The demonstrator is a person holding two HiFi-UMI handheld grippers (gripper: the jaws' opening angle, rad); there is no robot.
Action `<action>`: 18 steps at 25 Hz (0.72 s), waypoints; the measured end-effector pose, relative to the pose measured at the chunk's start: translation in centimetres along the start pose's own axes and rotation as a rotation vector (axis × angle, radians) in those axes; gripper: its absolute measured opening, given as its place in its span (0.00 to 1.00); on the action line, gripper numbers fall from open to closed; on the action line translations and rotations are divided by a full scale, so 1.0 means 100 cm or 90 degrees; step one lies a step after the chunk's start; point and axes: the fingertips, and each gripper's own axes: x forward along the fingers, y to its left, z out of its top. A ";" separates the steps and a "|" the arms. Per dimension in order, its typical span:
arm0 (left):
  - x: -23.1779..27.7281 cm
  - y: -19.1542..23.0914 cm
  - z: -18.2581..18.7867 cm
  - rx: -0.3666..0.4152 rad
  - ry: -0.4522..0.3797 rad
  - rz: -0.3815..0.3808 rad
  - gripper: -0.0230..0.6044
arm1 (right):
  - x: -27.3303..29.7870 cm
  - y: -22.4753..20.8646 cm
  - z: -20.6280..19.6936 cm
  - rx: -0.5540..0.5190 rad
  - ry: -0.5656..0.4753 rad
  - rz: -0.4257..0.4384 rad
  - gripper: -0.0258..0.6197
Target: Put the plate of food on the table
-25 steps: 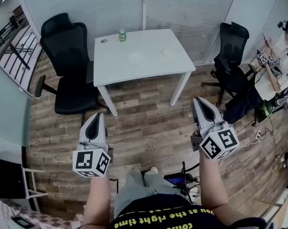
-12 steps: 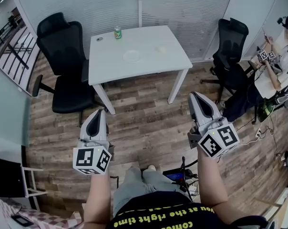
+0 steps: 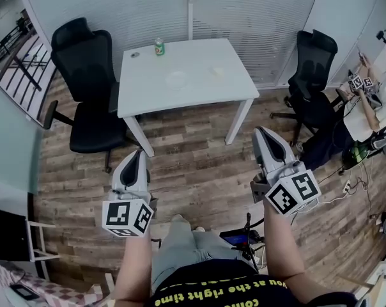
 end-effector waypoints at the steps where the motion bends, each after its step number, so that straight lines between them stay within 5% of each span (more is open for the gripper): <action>1: 0.003 0.001 -0.001 0.000 0.001 0.001 0.04 | 0.002 -0.002 0.000 0.000 0.000 -0.001 0.05; 7: 0.025 0.005 -0.003 0.052 0.012 0.008 0.04 | 0.020 -0.019 -0.007 0.004 0.011 -0.007 0.05; 18: 0.110 0.037 -0.005 0.041 0.015 -0.037 0.04 | 0.092 -0.056 -0.016 -0.001 0.019 -0.035 0.05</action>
